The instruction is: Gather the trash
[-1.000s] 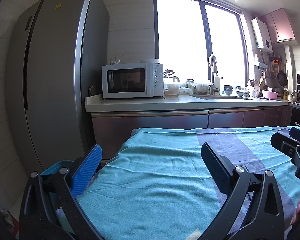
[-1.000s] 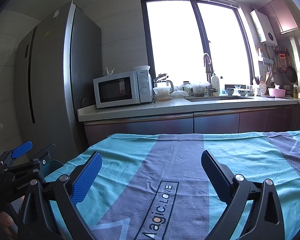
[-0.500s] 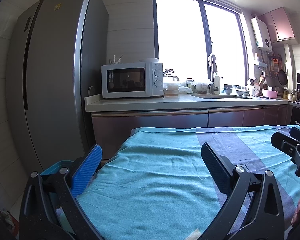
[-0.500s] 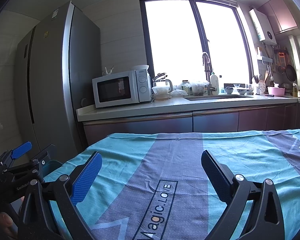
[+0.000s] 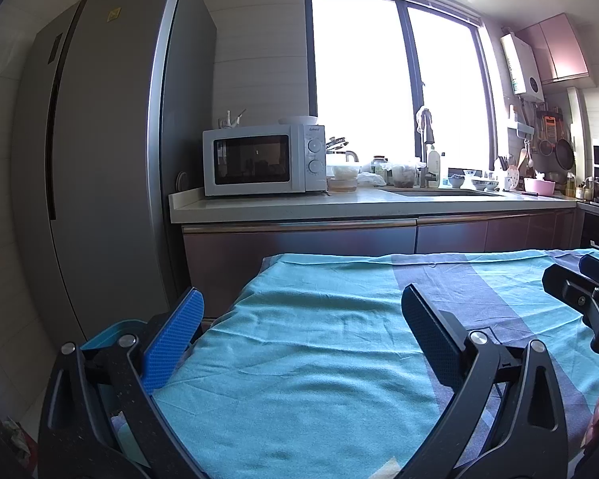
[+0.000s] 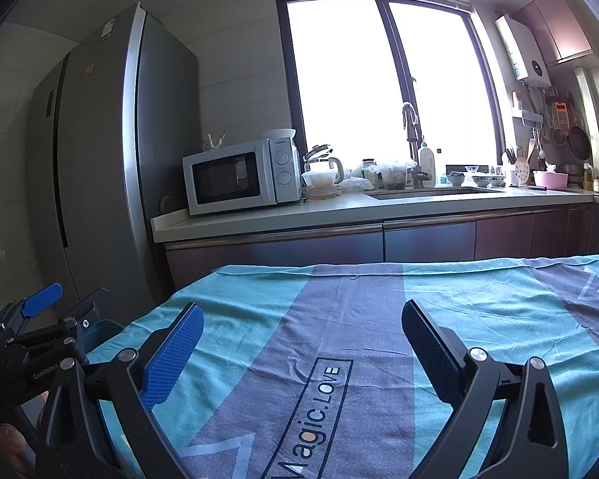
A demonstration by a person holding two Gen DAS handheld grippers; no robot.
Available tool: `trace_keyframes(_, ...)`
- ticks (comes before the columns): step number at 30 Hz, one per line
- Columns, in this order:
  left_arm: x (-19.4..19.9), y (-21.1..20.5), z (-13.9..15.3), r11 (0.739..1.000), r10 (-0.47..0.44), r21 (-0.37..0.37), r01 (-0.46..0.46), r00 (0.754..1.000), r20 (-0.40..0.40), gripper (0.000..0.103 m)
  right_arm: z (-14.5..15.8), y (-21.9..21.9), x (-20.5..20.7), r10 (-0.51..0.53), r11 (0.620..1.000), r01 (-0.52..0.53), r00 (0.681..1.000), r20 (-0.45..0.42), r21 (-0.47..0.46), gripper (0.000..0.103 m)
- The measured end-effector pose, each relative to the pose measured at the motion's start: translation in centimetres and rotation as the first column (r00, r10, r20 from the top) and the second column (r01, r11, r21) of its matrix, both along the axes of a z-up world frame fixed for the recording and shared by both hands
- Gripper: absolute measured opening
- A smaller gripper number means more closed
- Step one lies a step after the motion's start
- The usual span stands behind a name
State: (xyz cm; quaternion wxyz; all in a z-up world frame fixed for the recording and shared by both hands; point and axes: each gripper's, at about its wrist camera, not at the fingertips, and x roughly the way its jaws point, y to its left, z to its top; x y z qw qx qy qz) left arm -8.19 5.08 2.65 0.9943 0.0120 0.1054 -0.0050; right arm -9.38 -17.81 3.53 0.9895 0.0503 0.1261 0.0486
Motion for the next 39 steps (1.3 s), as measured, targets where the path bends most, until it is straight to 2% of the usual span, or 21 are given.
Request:
trace_keyframes(30,0.6,-0.5,-0.4,0.999,-0.032,0.021,0.032,0.999,-0.007,0.098,-0.2,-0.4,0.2,-0.006,1.000,0.006,1.000,-0.005,0.007,0.096)
trace_keyframes(36,3.3,-0.9,-1.0,0.996,-0.083,0.028,0.087,0.989,-0.125,0.098,-0.1,-1.8,0.5,-0.016,1.000,0.016,0.999,-0.036,0.012,0.096)
trace_keyframes(39,6.9,-1.2,-2.0,0.988,-0.148,0.009,0.156,0.951,-0.272,0.098,-0.2,-3.8,1.3,-0.027,0.999,0.030,0.996,-0.088,0.029,0.096)
